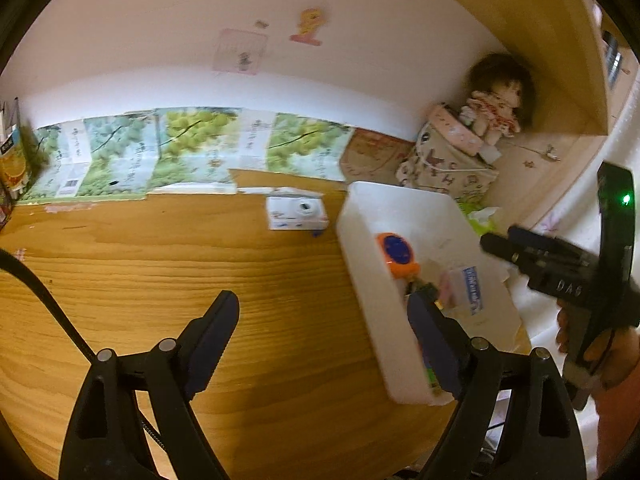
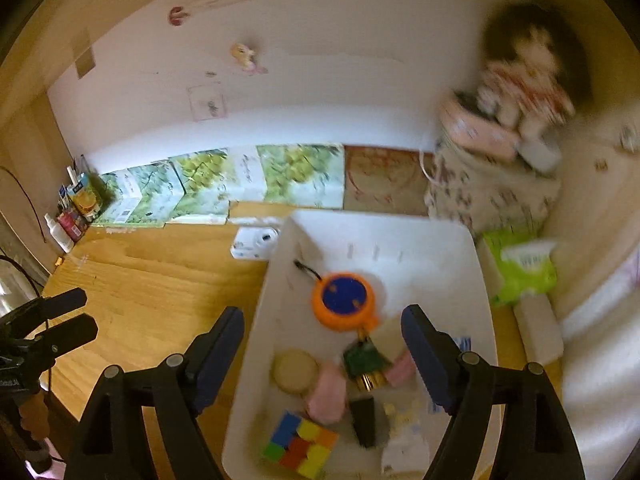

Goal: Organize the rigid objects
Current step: 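Withdraw both open tools from the bin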

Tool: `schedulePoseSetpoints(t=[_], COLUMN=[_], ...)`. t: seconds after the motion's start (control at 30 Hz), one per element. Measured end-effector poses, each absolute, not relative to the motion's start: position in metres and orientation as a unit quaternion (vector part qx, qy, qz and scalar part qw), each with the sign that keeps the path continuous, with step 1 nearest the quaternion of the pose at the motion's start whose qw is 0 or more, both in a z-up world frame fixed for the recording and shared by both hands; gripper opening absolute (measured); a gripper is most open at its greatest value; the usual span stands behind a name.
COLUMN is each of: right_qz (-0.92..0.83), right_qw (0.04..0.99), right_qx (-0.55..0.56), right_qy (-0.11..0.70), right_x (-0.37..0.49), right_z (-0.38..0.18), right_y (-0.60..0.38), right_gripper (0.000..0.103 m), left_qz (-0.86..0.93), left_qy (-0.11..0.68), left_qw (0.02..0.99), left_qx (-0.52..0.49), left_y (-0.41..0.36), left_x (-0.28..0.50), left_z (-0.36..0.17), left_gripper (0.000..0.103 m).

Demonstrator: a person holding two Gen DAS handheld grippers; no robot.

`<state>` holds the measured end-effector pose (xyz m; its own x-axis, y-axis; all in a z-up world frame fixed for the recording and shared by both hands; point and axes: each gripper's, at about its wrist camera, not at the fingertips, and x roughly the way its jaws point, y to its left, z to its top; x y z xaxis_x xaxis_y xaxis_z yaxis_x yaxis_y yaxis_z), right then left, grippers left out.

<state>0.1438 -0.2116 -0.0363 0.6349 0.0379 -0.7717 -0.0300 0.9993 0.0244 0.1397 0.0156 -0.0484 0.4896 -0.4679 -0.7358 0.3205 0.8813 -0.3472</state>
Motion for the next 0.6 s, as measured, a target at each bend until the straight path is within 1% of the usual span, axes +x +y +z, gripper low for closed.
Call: schedulePoseSetpoints(t=[0.23,0.33,0.4,0.6], right_qz=[0.052,0.082,0.104,0.193], right_qw=[0.908,0.91,0.906,0.874], right_qx=[-0.051,-0.108,-0.144,-0.244], right_qy=[0.413,0.393,0.383,0.374], right_x=[0.18,0.198,0.207,0.234], right_z=[-0.02,-0.012,-0.009,-0.016], right_y=[-0.171,-0.151,-0.139,-0.105], right_gripper=[0.082,0.082,0.084,0.084], left_qz=[-0.242,-0.247,-0.243,-0.227], left_qy=[0.464,0.47,0.472,0.477], left_qw=[0.849,0.844,0.844,0.844], left_qx=[-0.075,-0.073,-0.076,-0.09], left_y=[0.05,0.06,0.066,0.076], left_x=[0.16,0.167,0.171,0.174], left_z=[-0.054,-0.055,-0.055,-0.06], left_gripper=[0.088,0.088,0.088,0.088])
